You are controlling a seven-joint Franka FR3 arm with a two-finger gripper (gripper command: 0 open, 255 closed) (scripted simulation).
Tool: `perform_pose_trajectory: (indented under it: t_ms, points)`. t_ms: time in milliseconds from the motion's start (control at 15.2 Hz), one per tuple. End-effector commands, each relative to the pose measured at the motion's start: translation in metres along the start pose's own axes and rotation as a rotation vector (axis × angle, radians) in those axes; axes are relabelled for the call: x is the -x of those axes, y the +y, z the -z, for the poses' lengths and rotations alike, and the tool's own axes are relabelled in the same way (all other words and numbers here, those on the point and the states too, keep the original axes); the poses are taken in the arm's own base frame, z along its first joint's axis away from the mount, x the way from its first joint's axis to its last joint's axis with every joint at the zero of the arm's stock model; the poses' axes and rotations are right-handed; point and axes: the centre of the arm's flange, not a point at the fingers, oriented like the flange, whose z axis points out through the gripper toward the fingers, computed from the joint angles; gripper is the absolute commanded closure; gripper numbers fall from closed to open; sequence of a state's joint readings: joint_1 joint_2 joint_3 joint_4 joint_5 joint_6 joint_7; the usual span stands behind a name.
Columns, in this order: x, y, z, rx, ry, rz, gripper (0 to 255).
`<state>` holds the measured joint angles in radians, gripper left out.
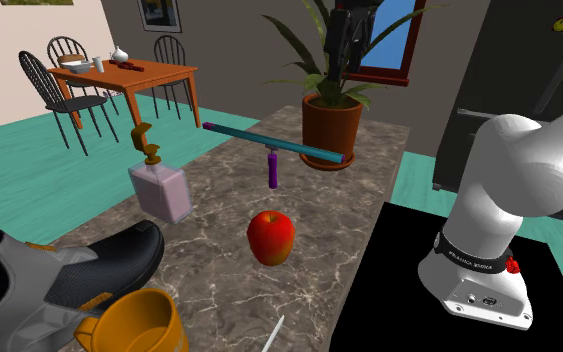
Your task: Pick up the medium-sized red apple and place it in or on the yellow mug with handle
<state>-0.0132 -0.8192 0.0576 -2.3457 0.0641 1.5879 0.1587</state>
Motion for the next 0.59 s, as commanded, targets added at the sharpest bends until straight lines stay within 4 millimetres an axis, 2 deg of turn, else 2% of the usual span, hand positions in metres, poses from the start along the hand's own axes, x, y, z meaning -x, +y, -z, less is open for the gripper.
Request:
perform_pose_trajectory:
  t_ms: [0,528]
  points:
    - [0.000,0.000,0.000,0.000,0.000,0.000,0]
    - [-0.017,-0.073,-0.074,-0.006,-0.003,0.007,0]
